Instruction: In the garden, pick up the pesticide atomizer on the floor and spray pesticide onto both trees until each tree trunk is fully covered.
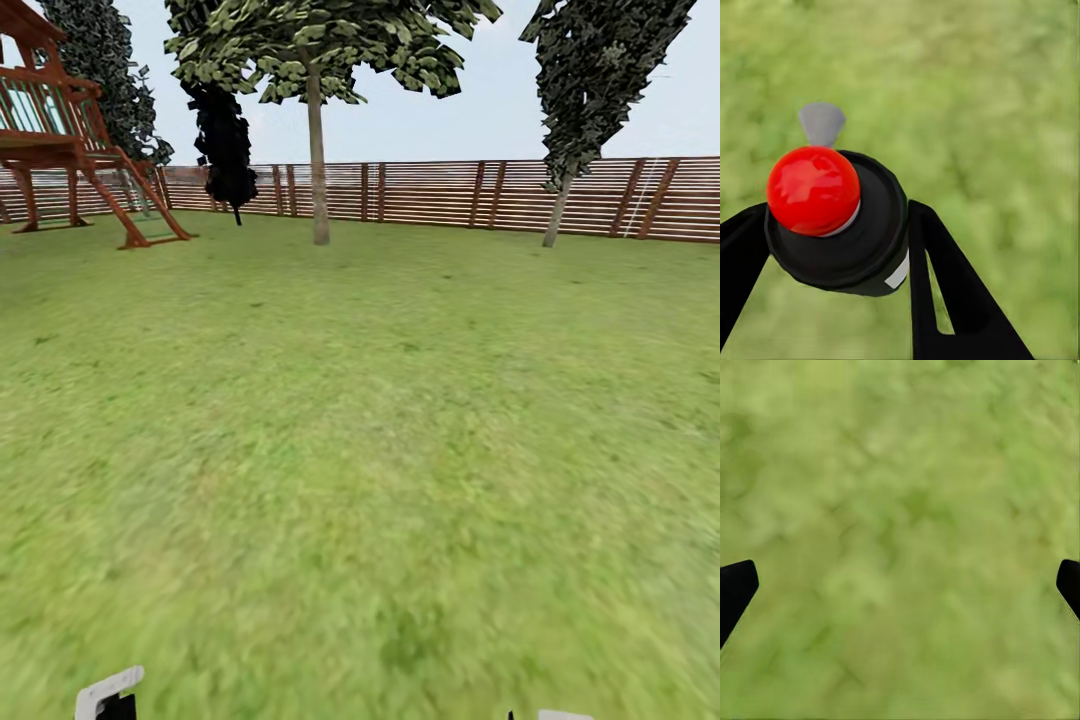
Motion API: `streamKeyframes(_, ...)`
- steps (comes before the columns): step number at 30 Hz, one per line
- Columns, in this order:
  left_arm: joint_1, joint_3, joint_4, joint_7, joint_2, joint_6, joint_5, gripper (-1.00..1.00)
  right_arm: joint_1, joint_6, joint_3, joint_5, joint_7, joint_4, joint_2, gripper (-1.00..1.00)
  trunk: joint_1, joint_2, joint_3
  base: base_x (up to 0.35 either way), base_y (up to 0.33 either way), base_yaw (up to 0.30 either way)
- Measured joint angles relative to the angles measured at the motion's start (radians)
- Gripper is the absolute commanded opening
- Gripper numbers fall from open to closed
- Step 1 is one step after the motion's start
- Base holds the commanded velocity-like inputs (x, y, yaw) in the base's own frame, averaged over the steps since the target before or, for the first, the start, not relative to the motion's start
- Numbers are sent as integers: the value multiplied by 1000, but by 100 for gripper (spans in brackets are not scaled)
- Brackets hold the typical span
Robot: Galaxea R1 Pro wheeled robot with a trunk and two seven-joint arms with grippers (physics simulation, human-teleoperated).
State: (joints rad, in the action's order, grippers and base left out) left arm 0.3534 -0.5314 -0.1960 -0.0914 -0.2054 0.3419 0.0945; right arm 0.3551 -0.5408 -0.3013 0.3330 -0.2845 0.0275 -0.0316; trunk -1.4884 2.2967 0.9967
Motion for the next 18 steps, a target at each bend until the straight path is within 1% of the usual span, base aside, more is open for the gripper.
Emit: streamKeyframes(18, 0, 0, -1, -1, -3, 1, -1, -100, 0, 0, 0, 0, 0, 0, 0, 100, 0, 0, 0, 338, 0, 0)
